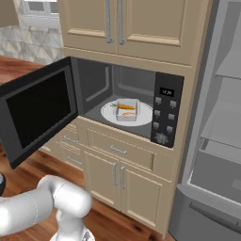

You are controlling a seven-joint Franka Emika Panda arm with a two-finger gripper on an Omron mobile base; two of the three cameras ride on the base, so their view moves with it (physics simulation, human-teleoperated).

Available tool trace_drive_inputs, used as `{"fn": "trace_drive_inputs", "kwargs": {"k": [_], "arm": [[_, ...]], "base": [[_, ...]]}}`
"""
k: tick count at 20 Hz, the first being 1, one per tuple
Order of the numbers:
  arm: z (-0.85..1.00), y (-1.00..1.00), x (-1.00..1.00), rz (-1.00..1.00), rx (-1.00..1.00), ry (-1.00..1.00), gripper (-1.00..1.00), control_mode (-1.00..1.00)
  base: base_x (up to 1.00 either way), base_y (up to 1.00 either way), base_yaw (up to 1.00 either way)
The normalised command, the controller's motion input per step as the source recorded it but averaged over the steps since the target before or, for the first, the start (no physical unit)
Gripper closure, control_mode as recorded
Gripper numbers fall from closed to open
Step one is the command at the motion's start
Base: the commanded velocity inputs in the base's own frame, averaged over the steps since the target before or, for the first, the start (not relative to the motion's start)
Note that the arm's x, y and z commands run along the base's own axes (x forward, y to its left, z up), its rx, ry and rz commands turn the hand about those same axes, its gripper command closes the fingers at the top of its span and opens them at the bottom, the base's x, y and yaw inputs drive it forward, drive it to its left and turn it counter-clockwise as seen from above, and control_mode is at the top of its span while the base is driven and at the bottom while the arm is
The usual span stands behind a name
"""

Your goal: Place the tupperware containing the shrimp and carrot meal in the microwave. Close the microwave door and press the start button to reheat the meal.

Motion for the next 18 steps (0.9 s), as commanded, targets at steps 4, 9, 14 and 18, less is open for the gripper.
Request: {"fn": "trace_drive_inputs", "kwargs": {"k": [4,9,14,18], "arm": [[-0.35,-0.05,0.31,-0.16,-0.07,0.00,-1.00,-1.00],[-0.22,-0.19,0.44,-0.18,-0.05,0.00,-1.00,-1.00],[-0.11,-0.50,0.23,-0.23,-0.01,0.00,-1.00,-1.00],[-0.08,-0.77,0.02,-0.27,0.00,0.00,-1.00,-1.00]], "base": [[0.00,0.00,0.00],[0.00,0.00,0.00],[0.00,0.00,0.00],[0.00,0.00,0.00]]}}
